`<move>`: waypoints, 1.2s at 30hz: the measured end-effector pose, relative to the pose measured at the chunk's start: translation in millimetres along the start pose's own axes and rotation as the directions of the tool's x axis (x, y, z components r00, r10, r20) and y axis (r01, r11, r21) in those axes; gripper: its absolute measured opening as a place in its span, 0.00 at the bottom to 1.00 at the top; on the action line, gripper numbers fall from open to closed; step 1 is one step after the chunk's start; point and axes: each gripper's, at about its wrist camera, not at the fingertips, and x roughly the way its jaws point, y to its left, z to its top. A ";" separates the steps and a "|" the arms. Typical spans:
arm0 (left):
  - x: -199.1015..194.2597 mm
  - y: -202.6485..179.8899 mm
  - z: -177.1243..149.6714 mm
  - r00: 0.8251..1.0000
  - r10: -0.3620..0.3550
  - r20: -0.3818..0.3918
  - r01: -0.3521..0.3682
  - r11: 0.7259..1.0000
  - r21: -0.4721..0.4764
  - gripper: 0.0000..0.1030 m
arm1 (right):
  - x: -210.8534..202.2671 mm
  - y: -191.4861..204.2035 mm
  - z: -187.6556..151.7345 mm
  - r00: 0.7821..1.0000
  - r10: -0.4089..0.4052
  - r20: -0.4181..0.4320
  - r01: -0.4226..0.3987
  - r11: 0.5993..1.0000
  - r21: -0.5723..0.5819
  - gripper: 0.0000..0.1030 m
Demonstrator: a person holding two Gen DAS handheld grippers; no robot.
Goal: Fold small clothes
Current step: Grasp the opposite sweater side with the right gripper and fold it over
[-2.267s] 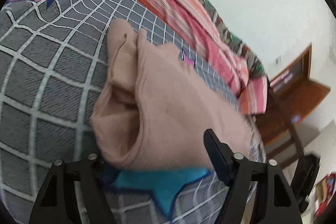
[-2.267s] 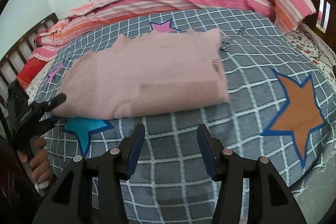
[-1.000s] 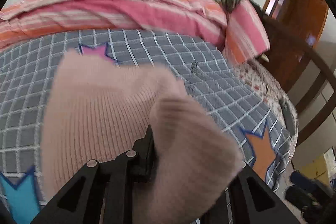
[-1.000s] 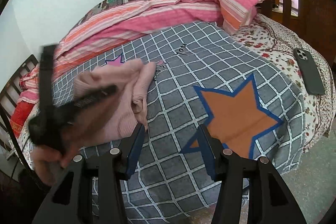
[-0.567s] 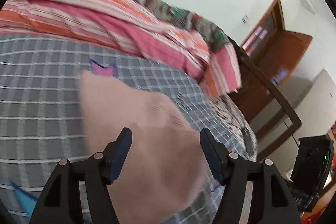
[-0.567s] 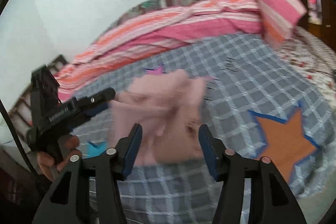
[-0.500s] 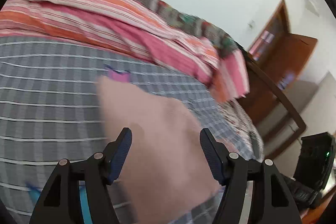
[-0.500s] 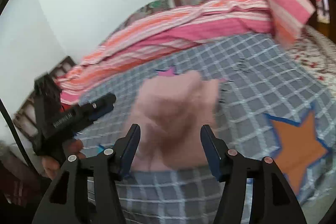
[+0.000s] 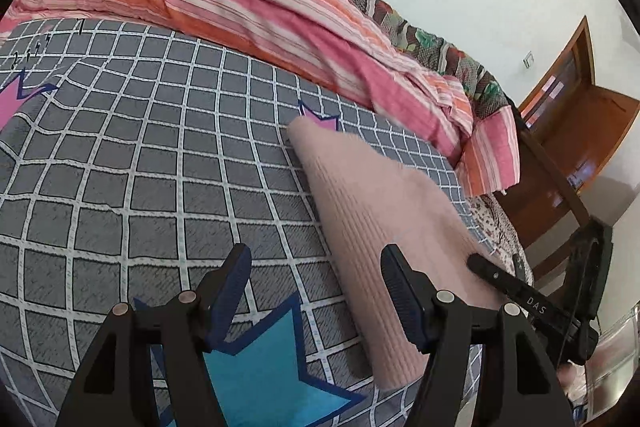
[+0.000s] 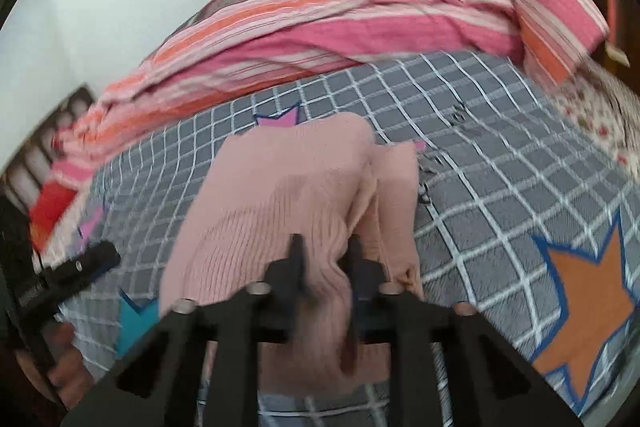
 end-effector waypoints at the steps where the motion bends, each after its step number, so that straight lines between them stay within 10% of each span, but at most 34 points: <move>1: 0.3 0.0 -2.5 1.000 0.001 -0.003 -0.001 1.000 0.007 0.63 | -4.5 -1.8 -0.7 1.000 0.021 0.021 -0.020 1.000 -0.015 0.11; 5: 4.7 -1.9 -8.6 1.000 -0.005 -0.012 0.006 1.000 0.022 0.63 | -32.8 -31.4 -12.7 0.988 0.075 0.135 -0.085 0.994 0.069 0.05; 11: 14.5 -6.0 -12.0 0.999 -0.013 -0.044 0.014 1.000 0.021 0.63 | -10.4 -55.4 -38.7 0.997 0.065 0.037 -0.070 0.984 0.161 0.06; 18: 11.7 -8.7 -9.2 0.999 -0.003 -0.034 0.004 1.000 0.024 0.63 | -20.5 -49.5 -4.3 0.991 0.058 0.123 -0.073 0.991 0.116 0.37; 24: 5.7 -10.3 -8.1 1.000 0.016 -0.023 -0.016 0.999 0.029 0.63 | 15.5 -39.4 18.3 0.994 0.092 0.050 -0.098 0.988 0.119 0.38; 29: 6.8 -11.0 -7.3 0.999 0.027 -0.024 -0.026 0.999 0.027 0.63 | 21.8 -33.6 17.0 0.995 0.097 0.035 -0.099 0.994 0.051 0.11; 32: 7.7 -9.9 -9.6 0.999 0.022 -0.028 -0.022 0.999 0.025 0.63 | -4.8 -57.5 12.9 0.971 0.182 0.155 -0.201 0.972 0.125 0.07; 36: 13.4 -9.3 -12.0 0.999 0.016 -0.046 -0.015 1.000 0.016 0.63 | 17.4 -76.3 -0.5 0.985 0.152 0.075 -0.165 0.963 0.213 0.07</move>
